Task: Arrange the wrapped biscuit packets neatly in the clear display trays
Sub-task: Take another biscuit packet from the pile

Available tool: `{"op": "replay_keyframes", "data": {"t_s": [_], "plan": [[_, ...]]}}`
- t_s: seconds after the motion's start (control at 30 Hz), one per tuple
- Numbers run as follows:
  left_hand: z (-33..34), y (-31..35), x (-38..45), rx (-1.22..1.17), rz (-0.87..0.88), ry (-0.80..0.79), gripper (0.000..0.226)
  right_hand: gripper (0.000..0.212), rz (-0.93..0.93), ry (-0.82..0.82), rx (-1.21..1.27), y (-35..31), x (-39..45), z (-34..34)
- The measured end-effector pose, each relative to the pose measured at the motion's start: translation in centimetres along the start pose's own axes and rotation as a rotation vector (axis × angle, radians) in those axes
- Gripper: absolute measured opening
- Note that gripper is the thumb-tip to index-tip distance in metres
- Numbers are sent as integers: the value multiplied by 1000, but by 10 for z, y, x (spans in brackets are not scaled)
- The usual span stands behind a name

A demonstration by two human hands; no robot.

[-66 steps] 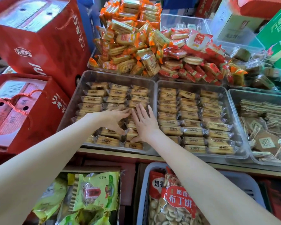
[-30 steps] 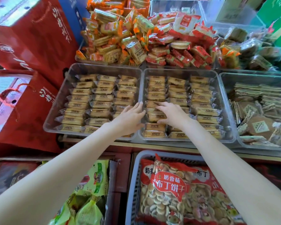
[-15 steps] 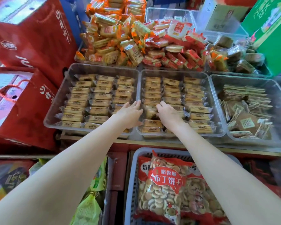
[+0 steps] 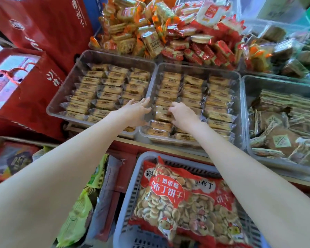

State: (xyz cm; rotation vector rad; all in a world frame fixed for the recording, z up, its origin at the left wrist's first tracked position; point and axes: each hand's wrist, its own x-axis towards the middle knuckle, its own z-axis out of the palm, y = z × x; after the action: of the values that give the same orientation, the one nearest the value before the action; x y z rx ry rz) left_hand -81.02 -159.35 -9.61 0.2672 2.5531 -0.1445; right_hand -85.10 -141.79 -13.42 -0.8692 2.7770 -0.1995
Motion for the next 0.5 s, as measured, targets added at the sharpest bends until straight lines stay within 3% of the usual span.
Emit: {"op": "replay_keyframes", "data": {"t_s": [0.23,0.43,0.5], "plan": [[-1,1,-1,28,10,-11,65,25,148,-89,-77,-2,0,-6],[-3,-1,-8,-47,24,20,64,26,246,38,511,-7,-10,-41],[-9,1,-12,-179,9,38,67,25,317,104,655,-6,-19,-56]]}}
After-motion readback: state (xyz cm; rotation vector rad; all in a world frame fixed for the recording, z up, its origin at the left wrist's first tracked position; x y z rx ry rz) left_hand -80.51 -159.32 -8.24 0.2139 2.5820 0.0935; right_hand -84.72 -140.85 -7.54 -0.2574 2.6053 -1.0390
